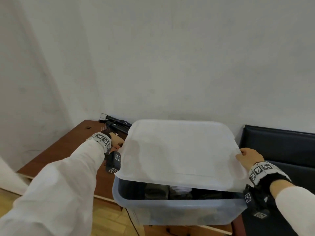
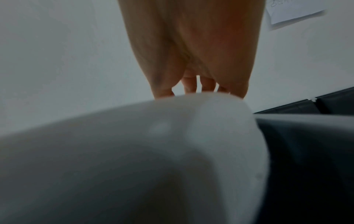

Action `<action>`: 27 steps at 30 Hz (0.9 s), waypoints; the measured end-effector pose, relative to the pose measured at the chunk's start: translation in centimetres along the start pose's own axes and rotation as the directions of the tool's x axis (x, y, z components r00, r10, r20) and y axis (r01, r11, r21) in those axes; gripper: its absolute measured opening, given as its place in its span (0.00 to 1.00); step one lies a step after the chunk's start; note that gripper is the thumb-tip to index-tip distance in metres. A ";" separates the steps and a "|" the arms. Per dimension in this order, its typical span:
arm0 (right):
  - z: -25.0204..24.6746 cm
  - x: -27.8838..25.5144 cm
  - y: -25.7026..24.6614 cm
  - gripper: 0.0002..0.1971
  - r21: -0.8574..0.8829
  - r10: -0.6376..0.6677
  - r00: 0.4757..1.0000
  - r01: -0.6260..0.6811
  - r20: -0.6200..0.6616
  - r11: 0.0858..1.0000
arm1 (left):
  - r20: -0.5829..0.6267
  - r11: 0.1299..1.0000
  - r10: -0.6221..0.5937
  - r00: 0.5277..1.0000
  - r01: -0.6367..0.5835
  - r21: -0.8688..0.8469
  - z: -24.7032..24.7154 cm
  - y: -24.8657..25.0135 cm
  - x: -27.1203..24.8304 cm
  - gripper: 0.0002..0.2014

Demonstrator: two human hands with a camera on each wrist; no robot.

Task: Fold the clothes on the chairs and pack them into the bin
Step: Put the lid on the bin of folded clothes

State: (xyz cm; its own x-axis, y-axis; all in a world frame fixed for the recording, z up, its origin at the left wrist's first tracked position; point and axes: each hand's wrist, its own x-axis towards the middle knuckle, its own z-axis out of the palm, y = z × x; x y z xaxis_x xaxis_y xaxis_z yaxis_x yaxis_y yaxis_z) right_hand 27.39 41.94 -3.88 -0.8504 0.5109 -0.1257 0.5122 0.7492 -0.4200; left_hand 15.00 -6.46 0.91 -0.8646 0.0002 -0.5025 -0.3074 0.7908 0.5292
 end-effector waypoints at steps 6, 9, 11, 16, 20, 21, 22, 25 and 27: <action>0.9 1.3 0.7 0.14 0.049 0.062 0.997 -0.064 0.041 0.997 | -0.180 0.662 -0.164 0.970 -0.027 -0.749 -3.5 -1.4 2.0 0.15; 0.9 1.6 0.7 0.14 0.050 0.086 0.996 -0.088 0.036 0.995 | -0.213 0.600 -0.189 0.958 -0.059 -0.798 -5.4 -1.8 3.8 0.18; 1.1 2.0 0.8 0.15 0.044 0.092 0.996 -0.092 0.019 0.995 | -0.231 0.592 -0.201 0.952 -0.069 -0.803 -6.4 -1.8 5.4 0.19; 1.4 2.7 1.5 0.20 0.005 0.121 0.993 -0.121 -0.011 0.993 | -0.238 0.623 -0.140 0.961 -0.101 -0.775 -7.6 -2.6 9.7 0.18; 1.6 3.1 2.4 0.23 0.041 0.167 0.986 -0.167 0.005 0.985 | -0.334 0.660 -0.141 0.932 -0.163 -0.734 -7.9 -4.4 12.4 0.17; 1.6 3.1 2.6 0.24 0.068 0.177 0.984 -0.178 0.013 0.982 | -0.374 0.671 -0.163 0.913 -0.175 -0.720 -7.6 -4.8 12.6 0.18; 1.7 3.0 2.7 0.24 0.091 0.184 0.983 -0.185 0.019 0.978 | -0.399 0.680 -0.185 0.898 -0.177 -0.711 -7.1 -5.2 12.7 0.18; 1.9 2.9 2.5 0.23 0.131 0.183 0.983 -0.181 -0.001 0.975 | -0.363 0.670 -0.244 0.899 -0.114 -0.734 -5.2 -6.9 13.5 0.17; 1.8 2.6 1.9 0.21 0.136 0.182 0.983 -0.178 -0.017 0.975 | -0.281 0.693 -0.261 0.924 -0.023 -0.721 -3.8 -7.7 13.3 0.16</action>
State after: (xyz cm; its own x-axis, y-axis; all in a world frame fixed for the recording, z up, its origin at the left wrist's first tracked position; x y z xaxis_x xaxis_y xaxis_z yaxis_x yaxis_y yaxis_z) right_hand 25.92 43.94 -6.63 -0.7408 0.6458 -0.1850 0.6344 0.5819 -0.5089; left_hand 4.33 -14.81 -7.28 -0.8299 -0.3781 -0.4103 -0.4793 0.1067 0.8712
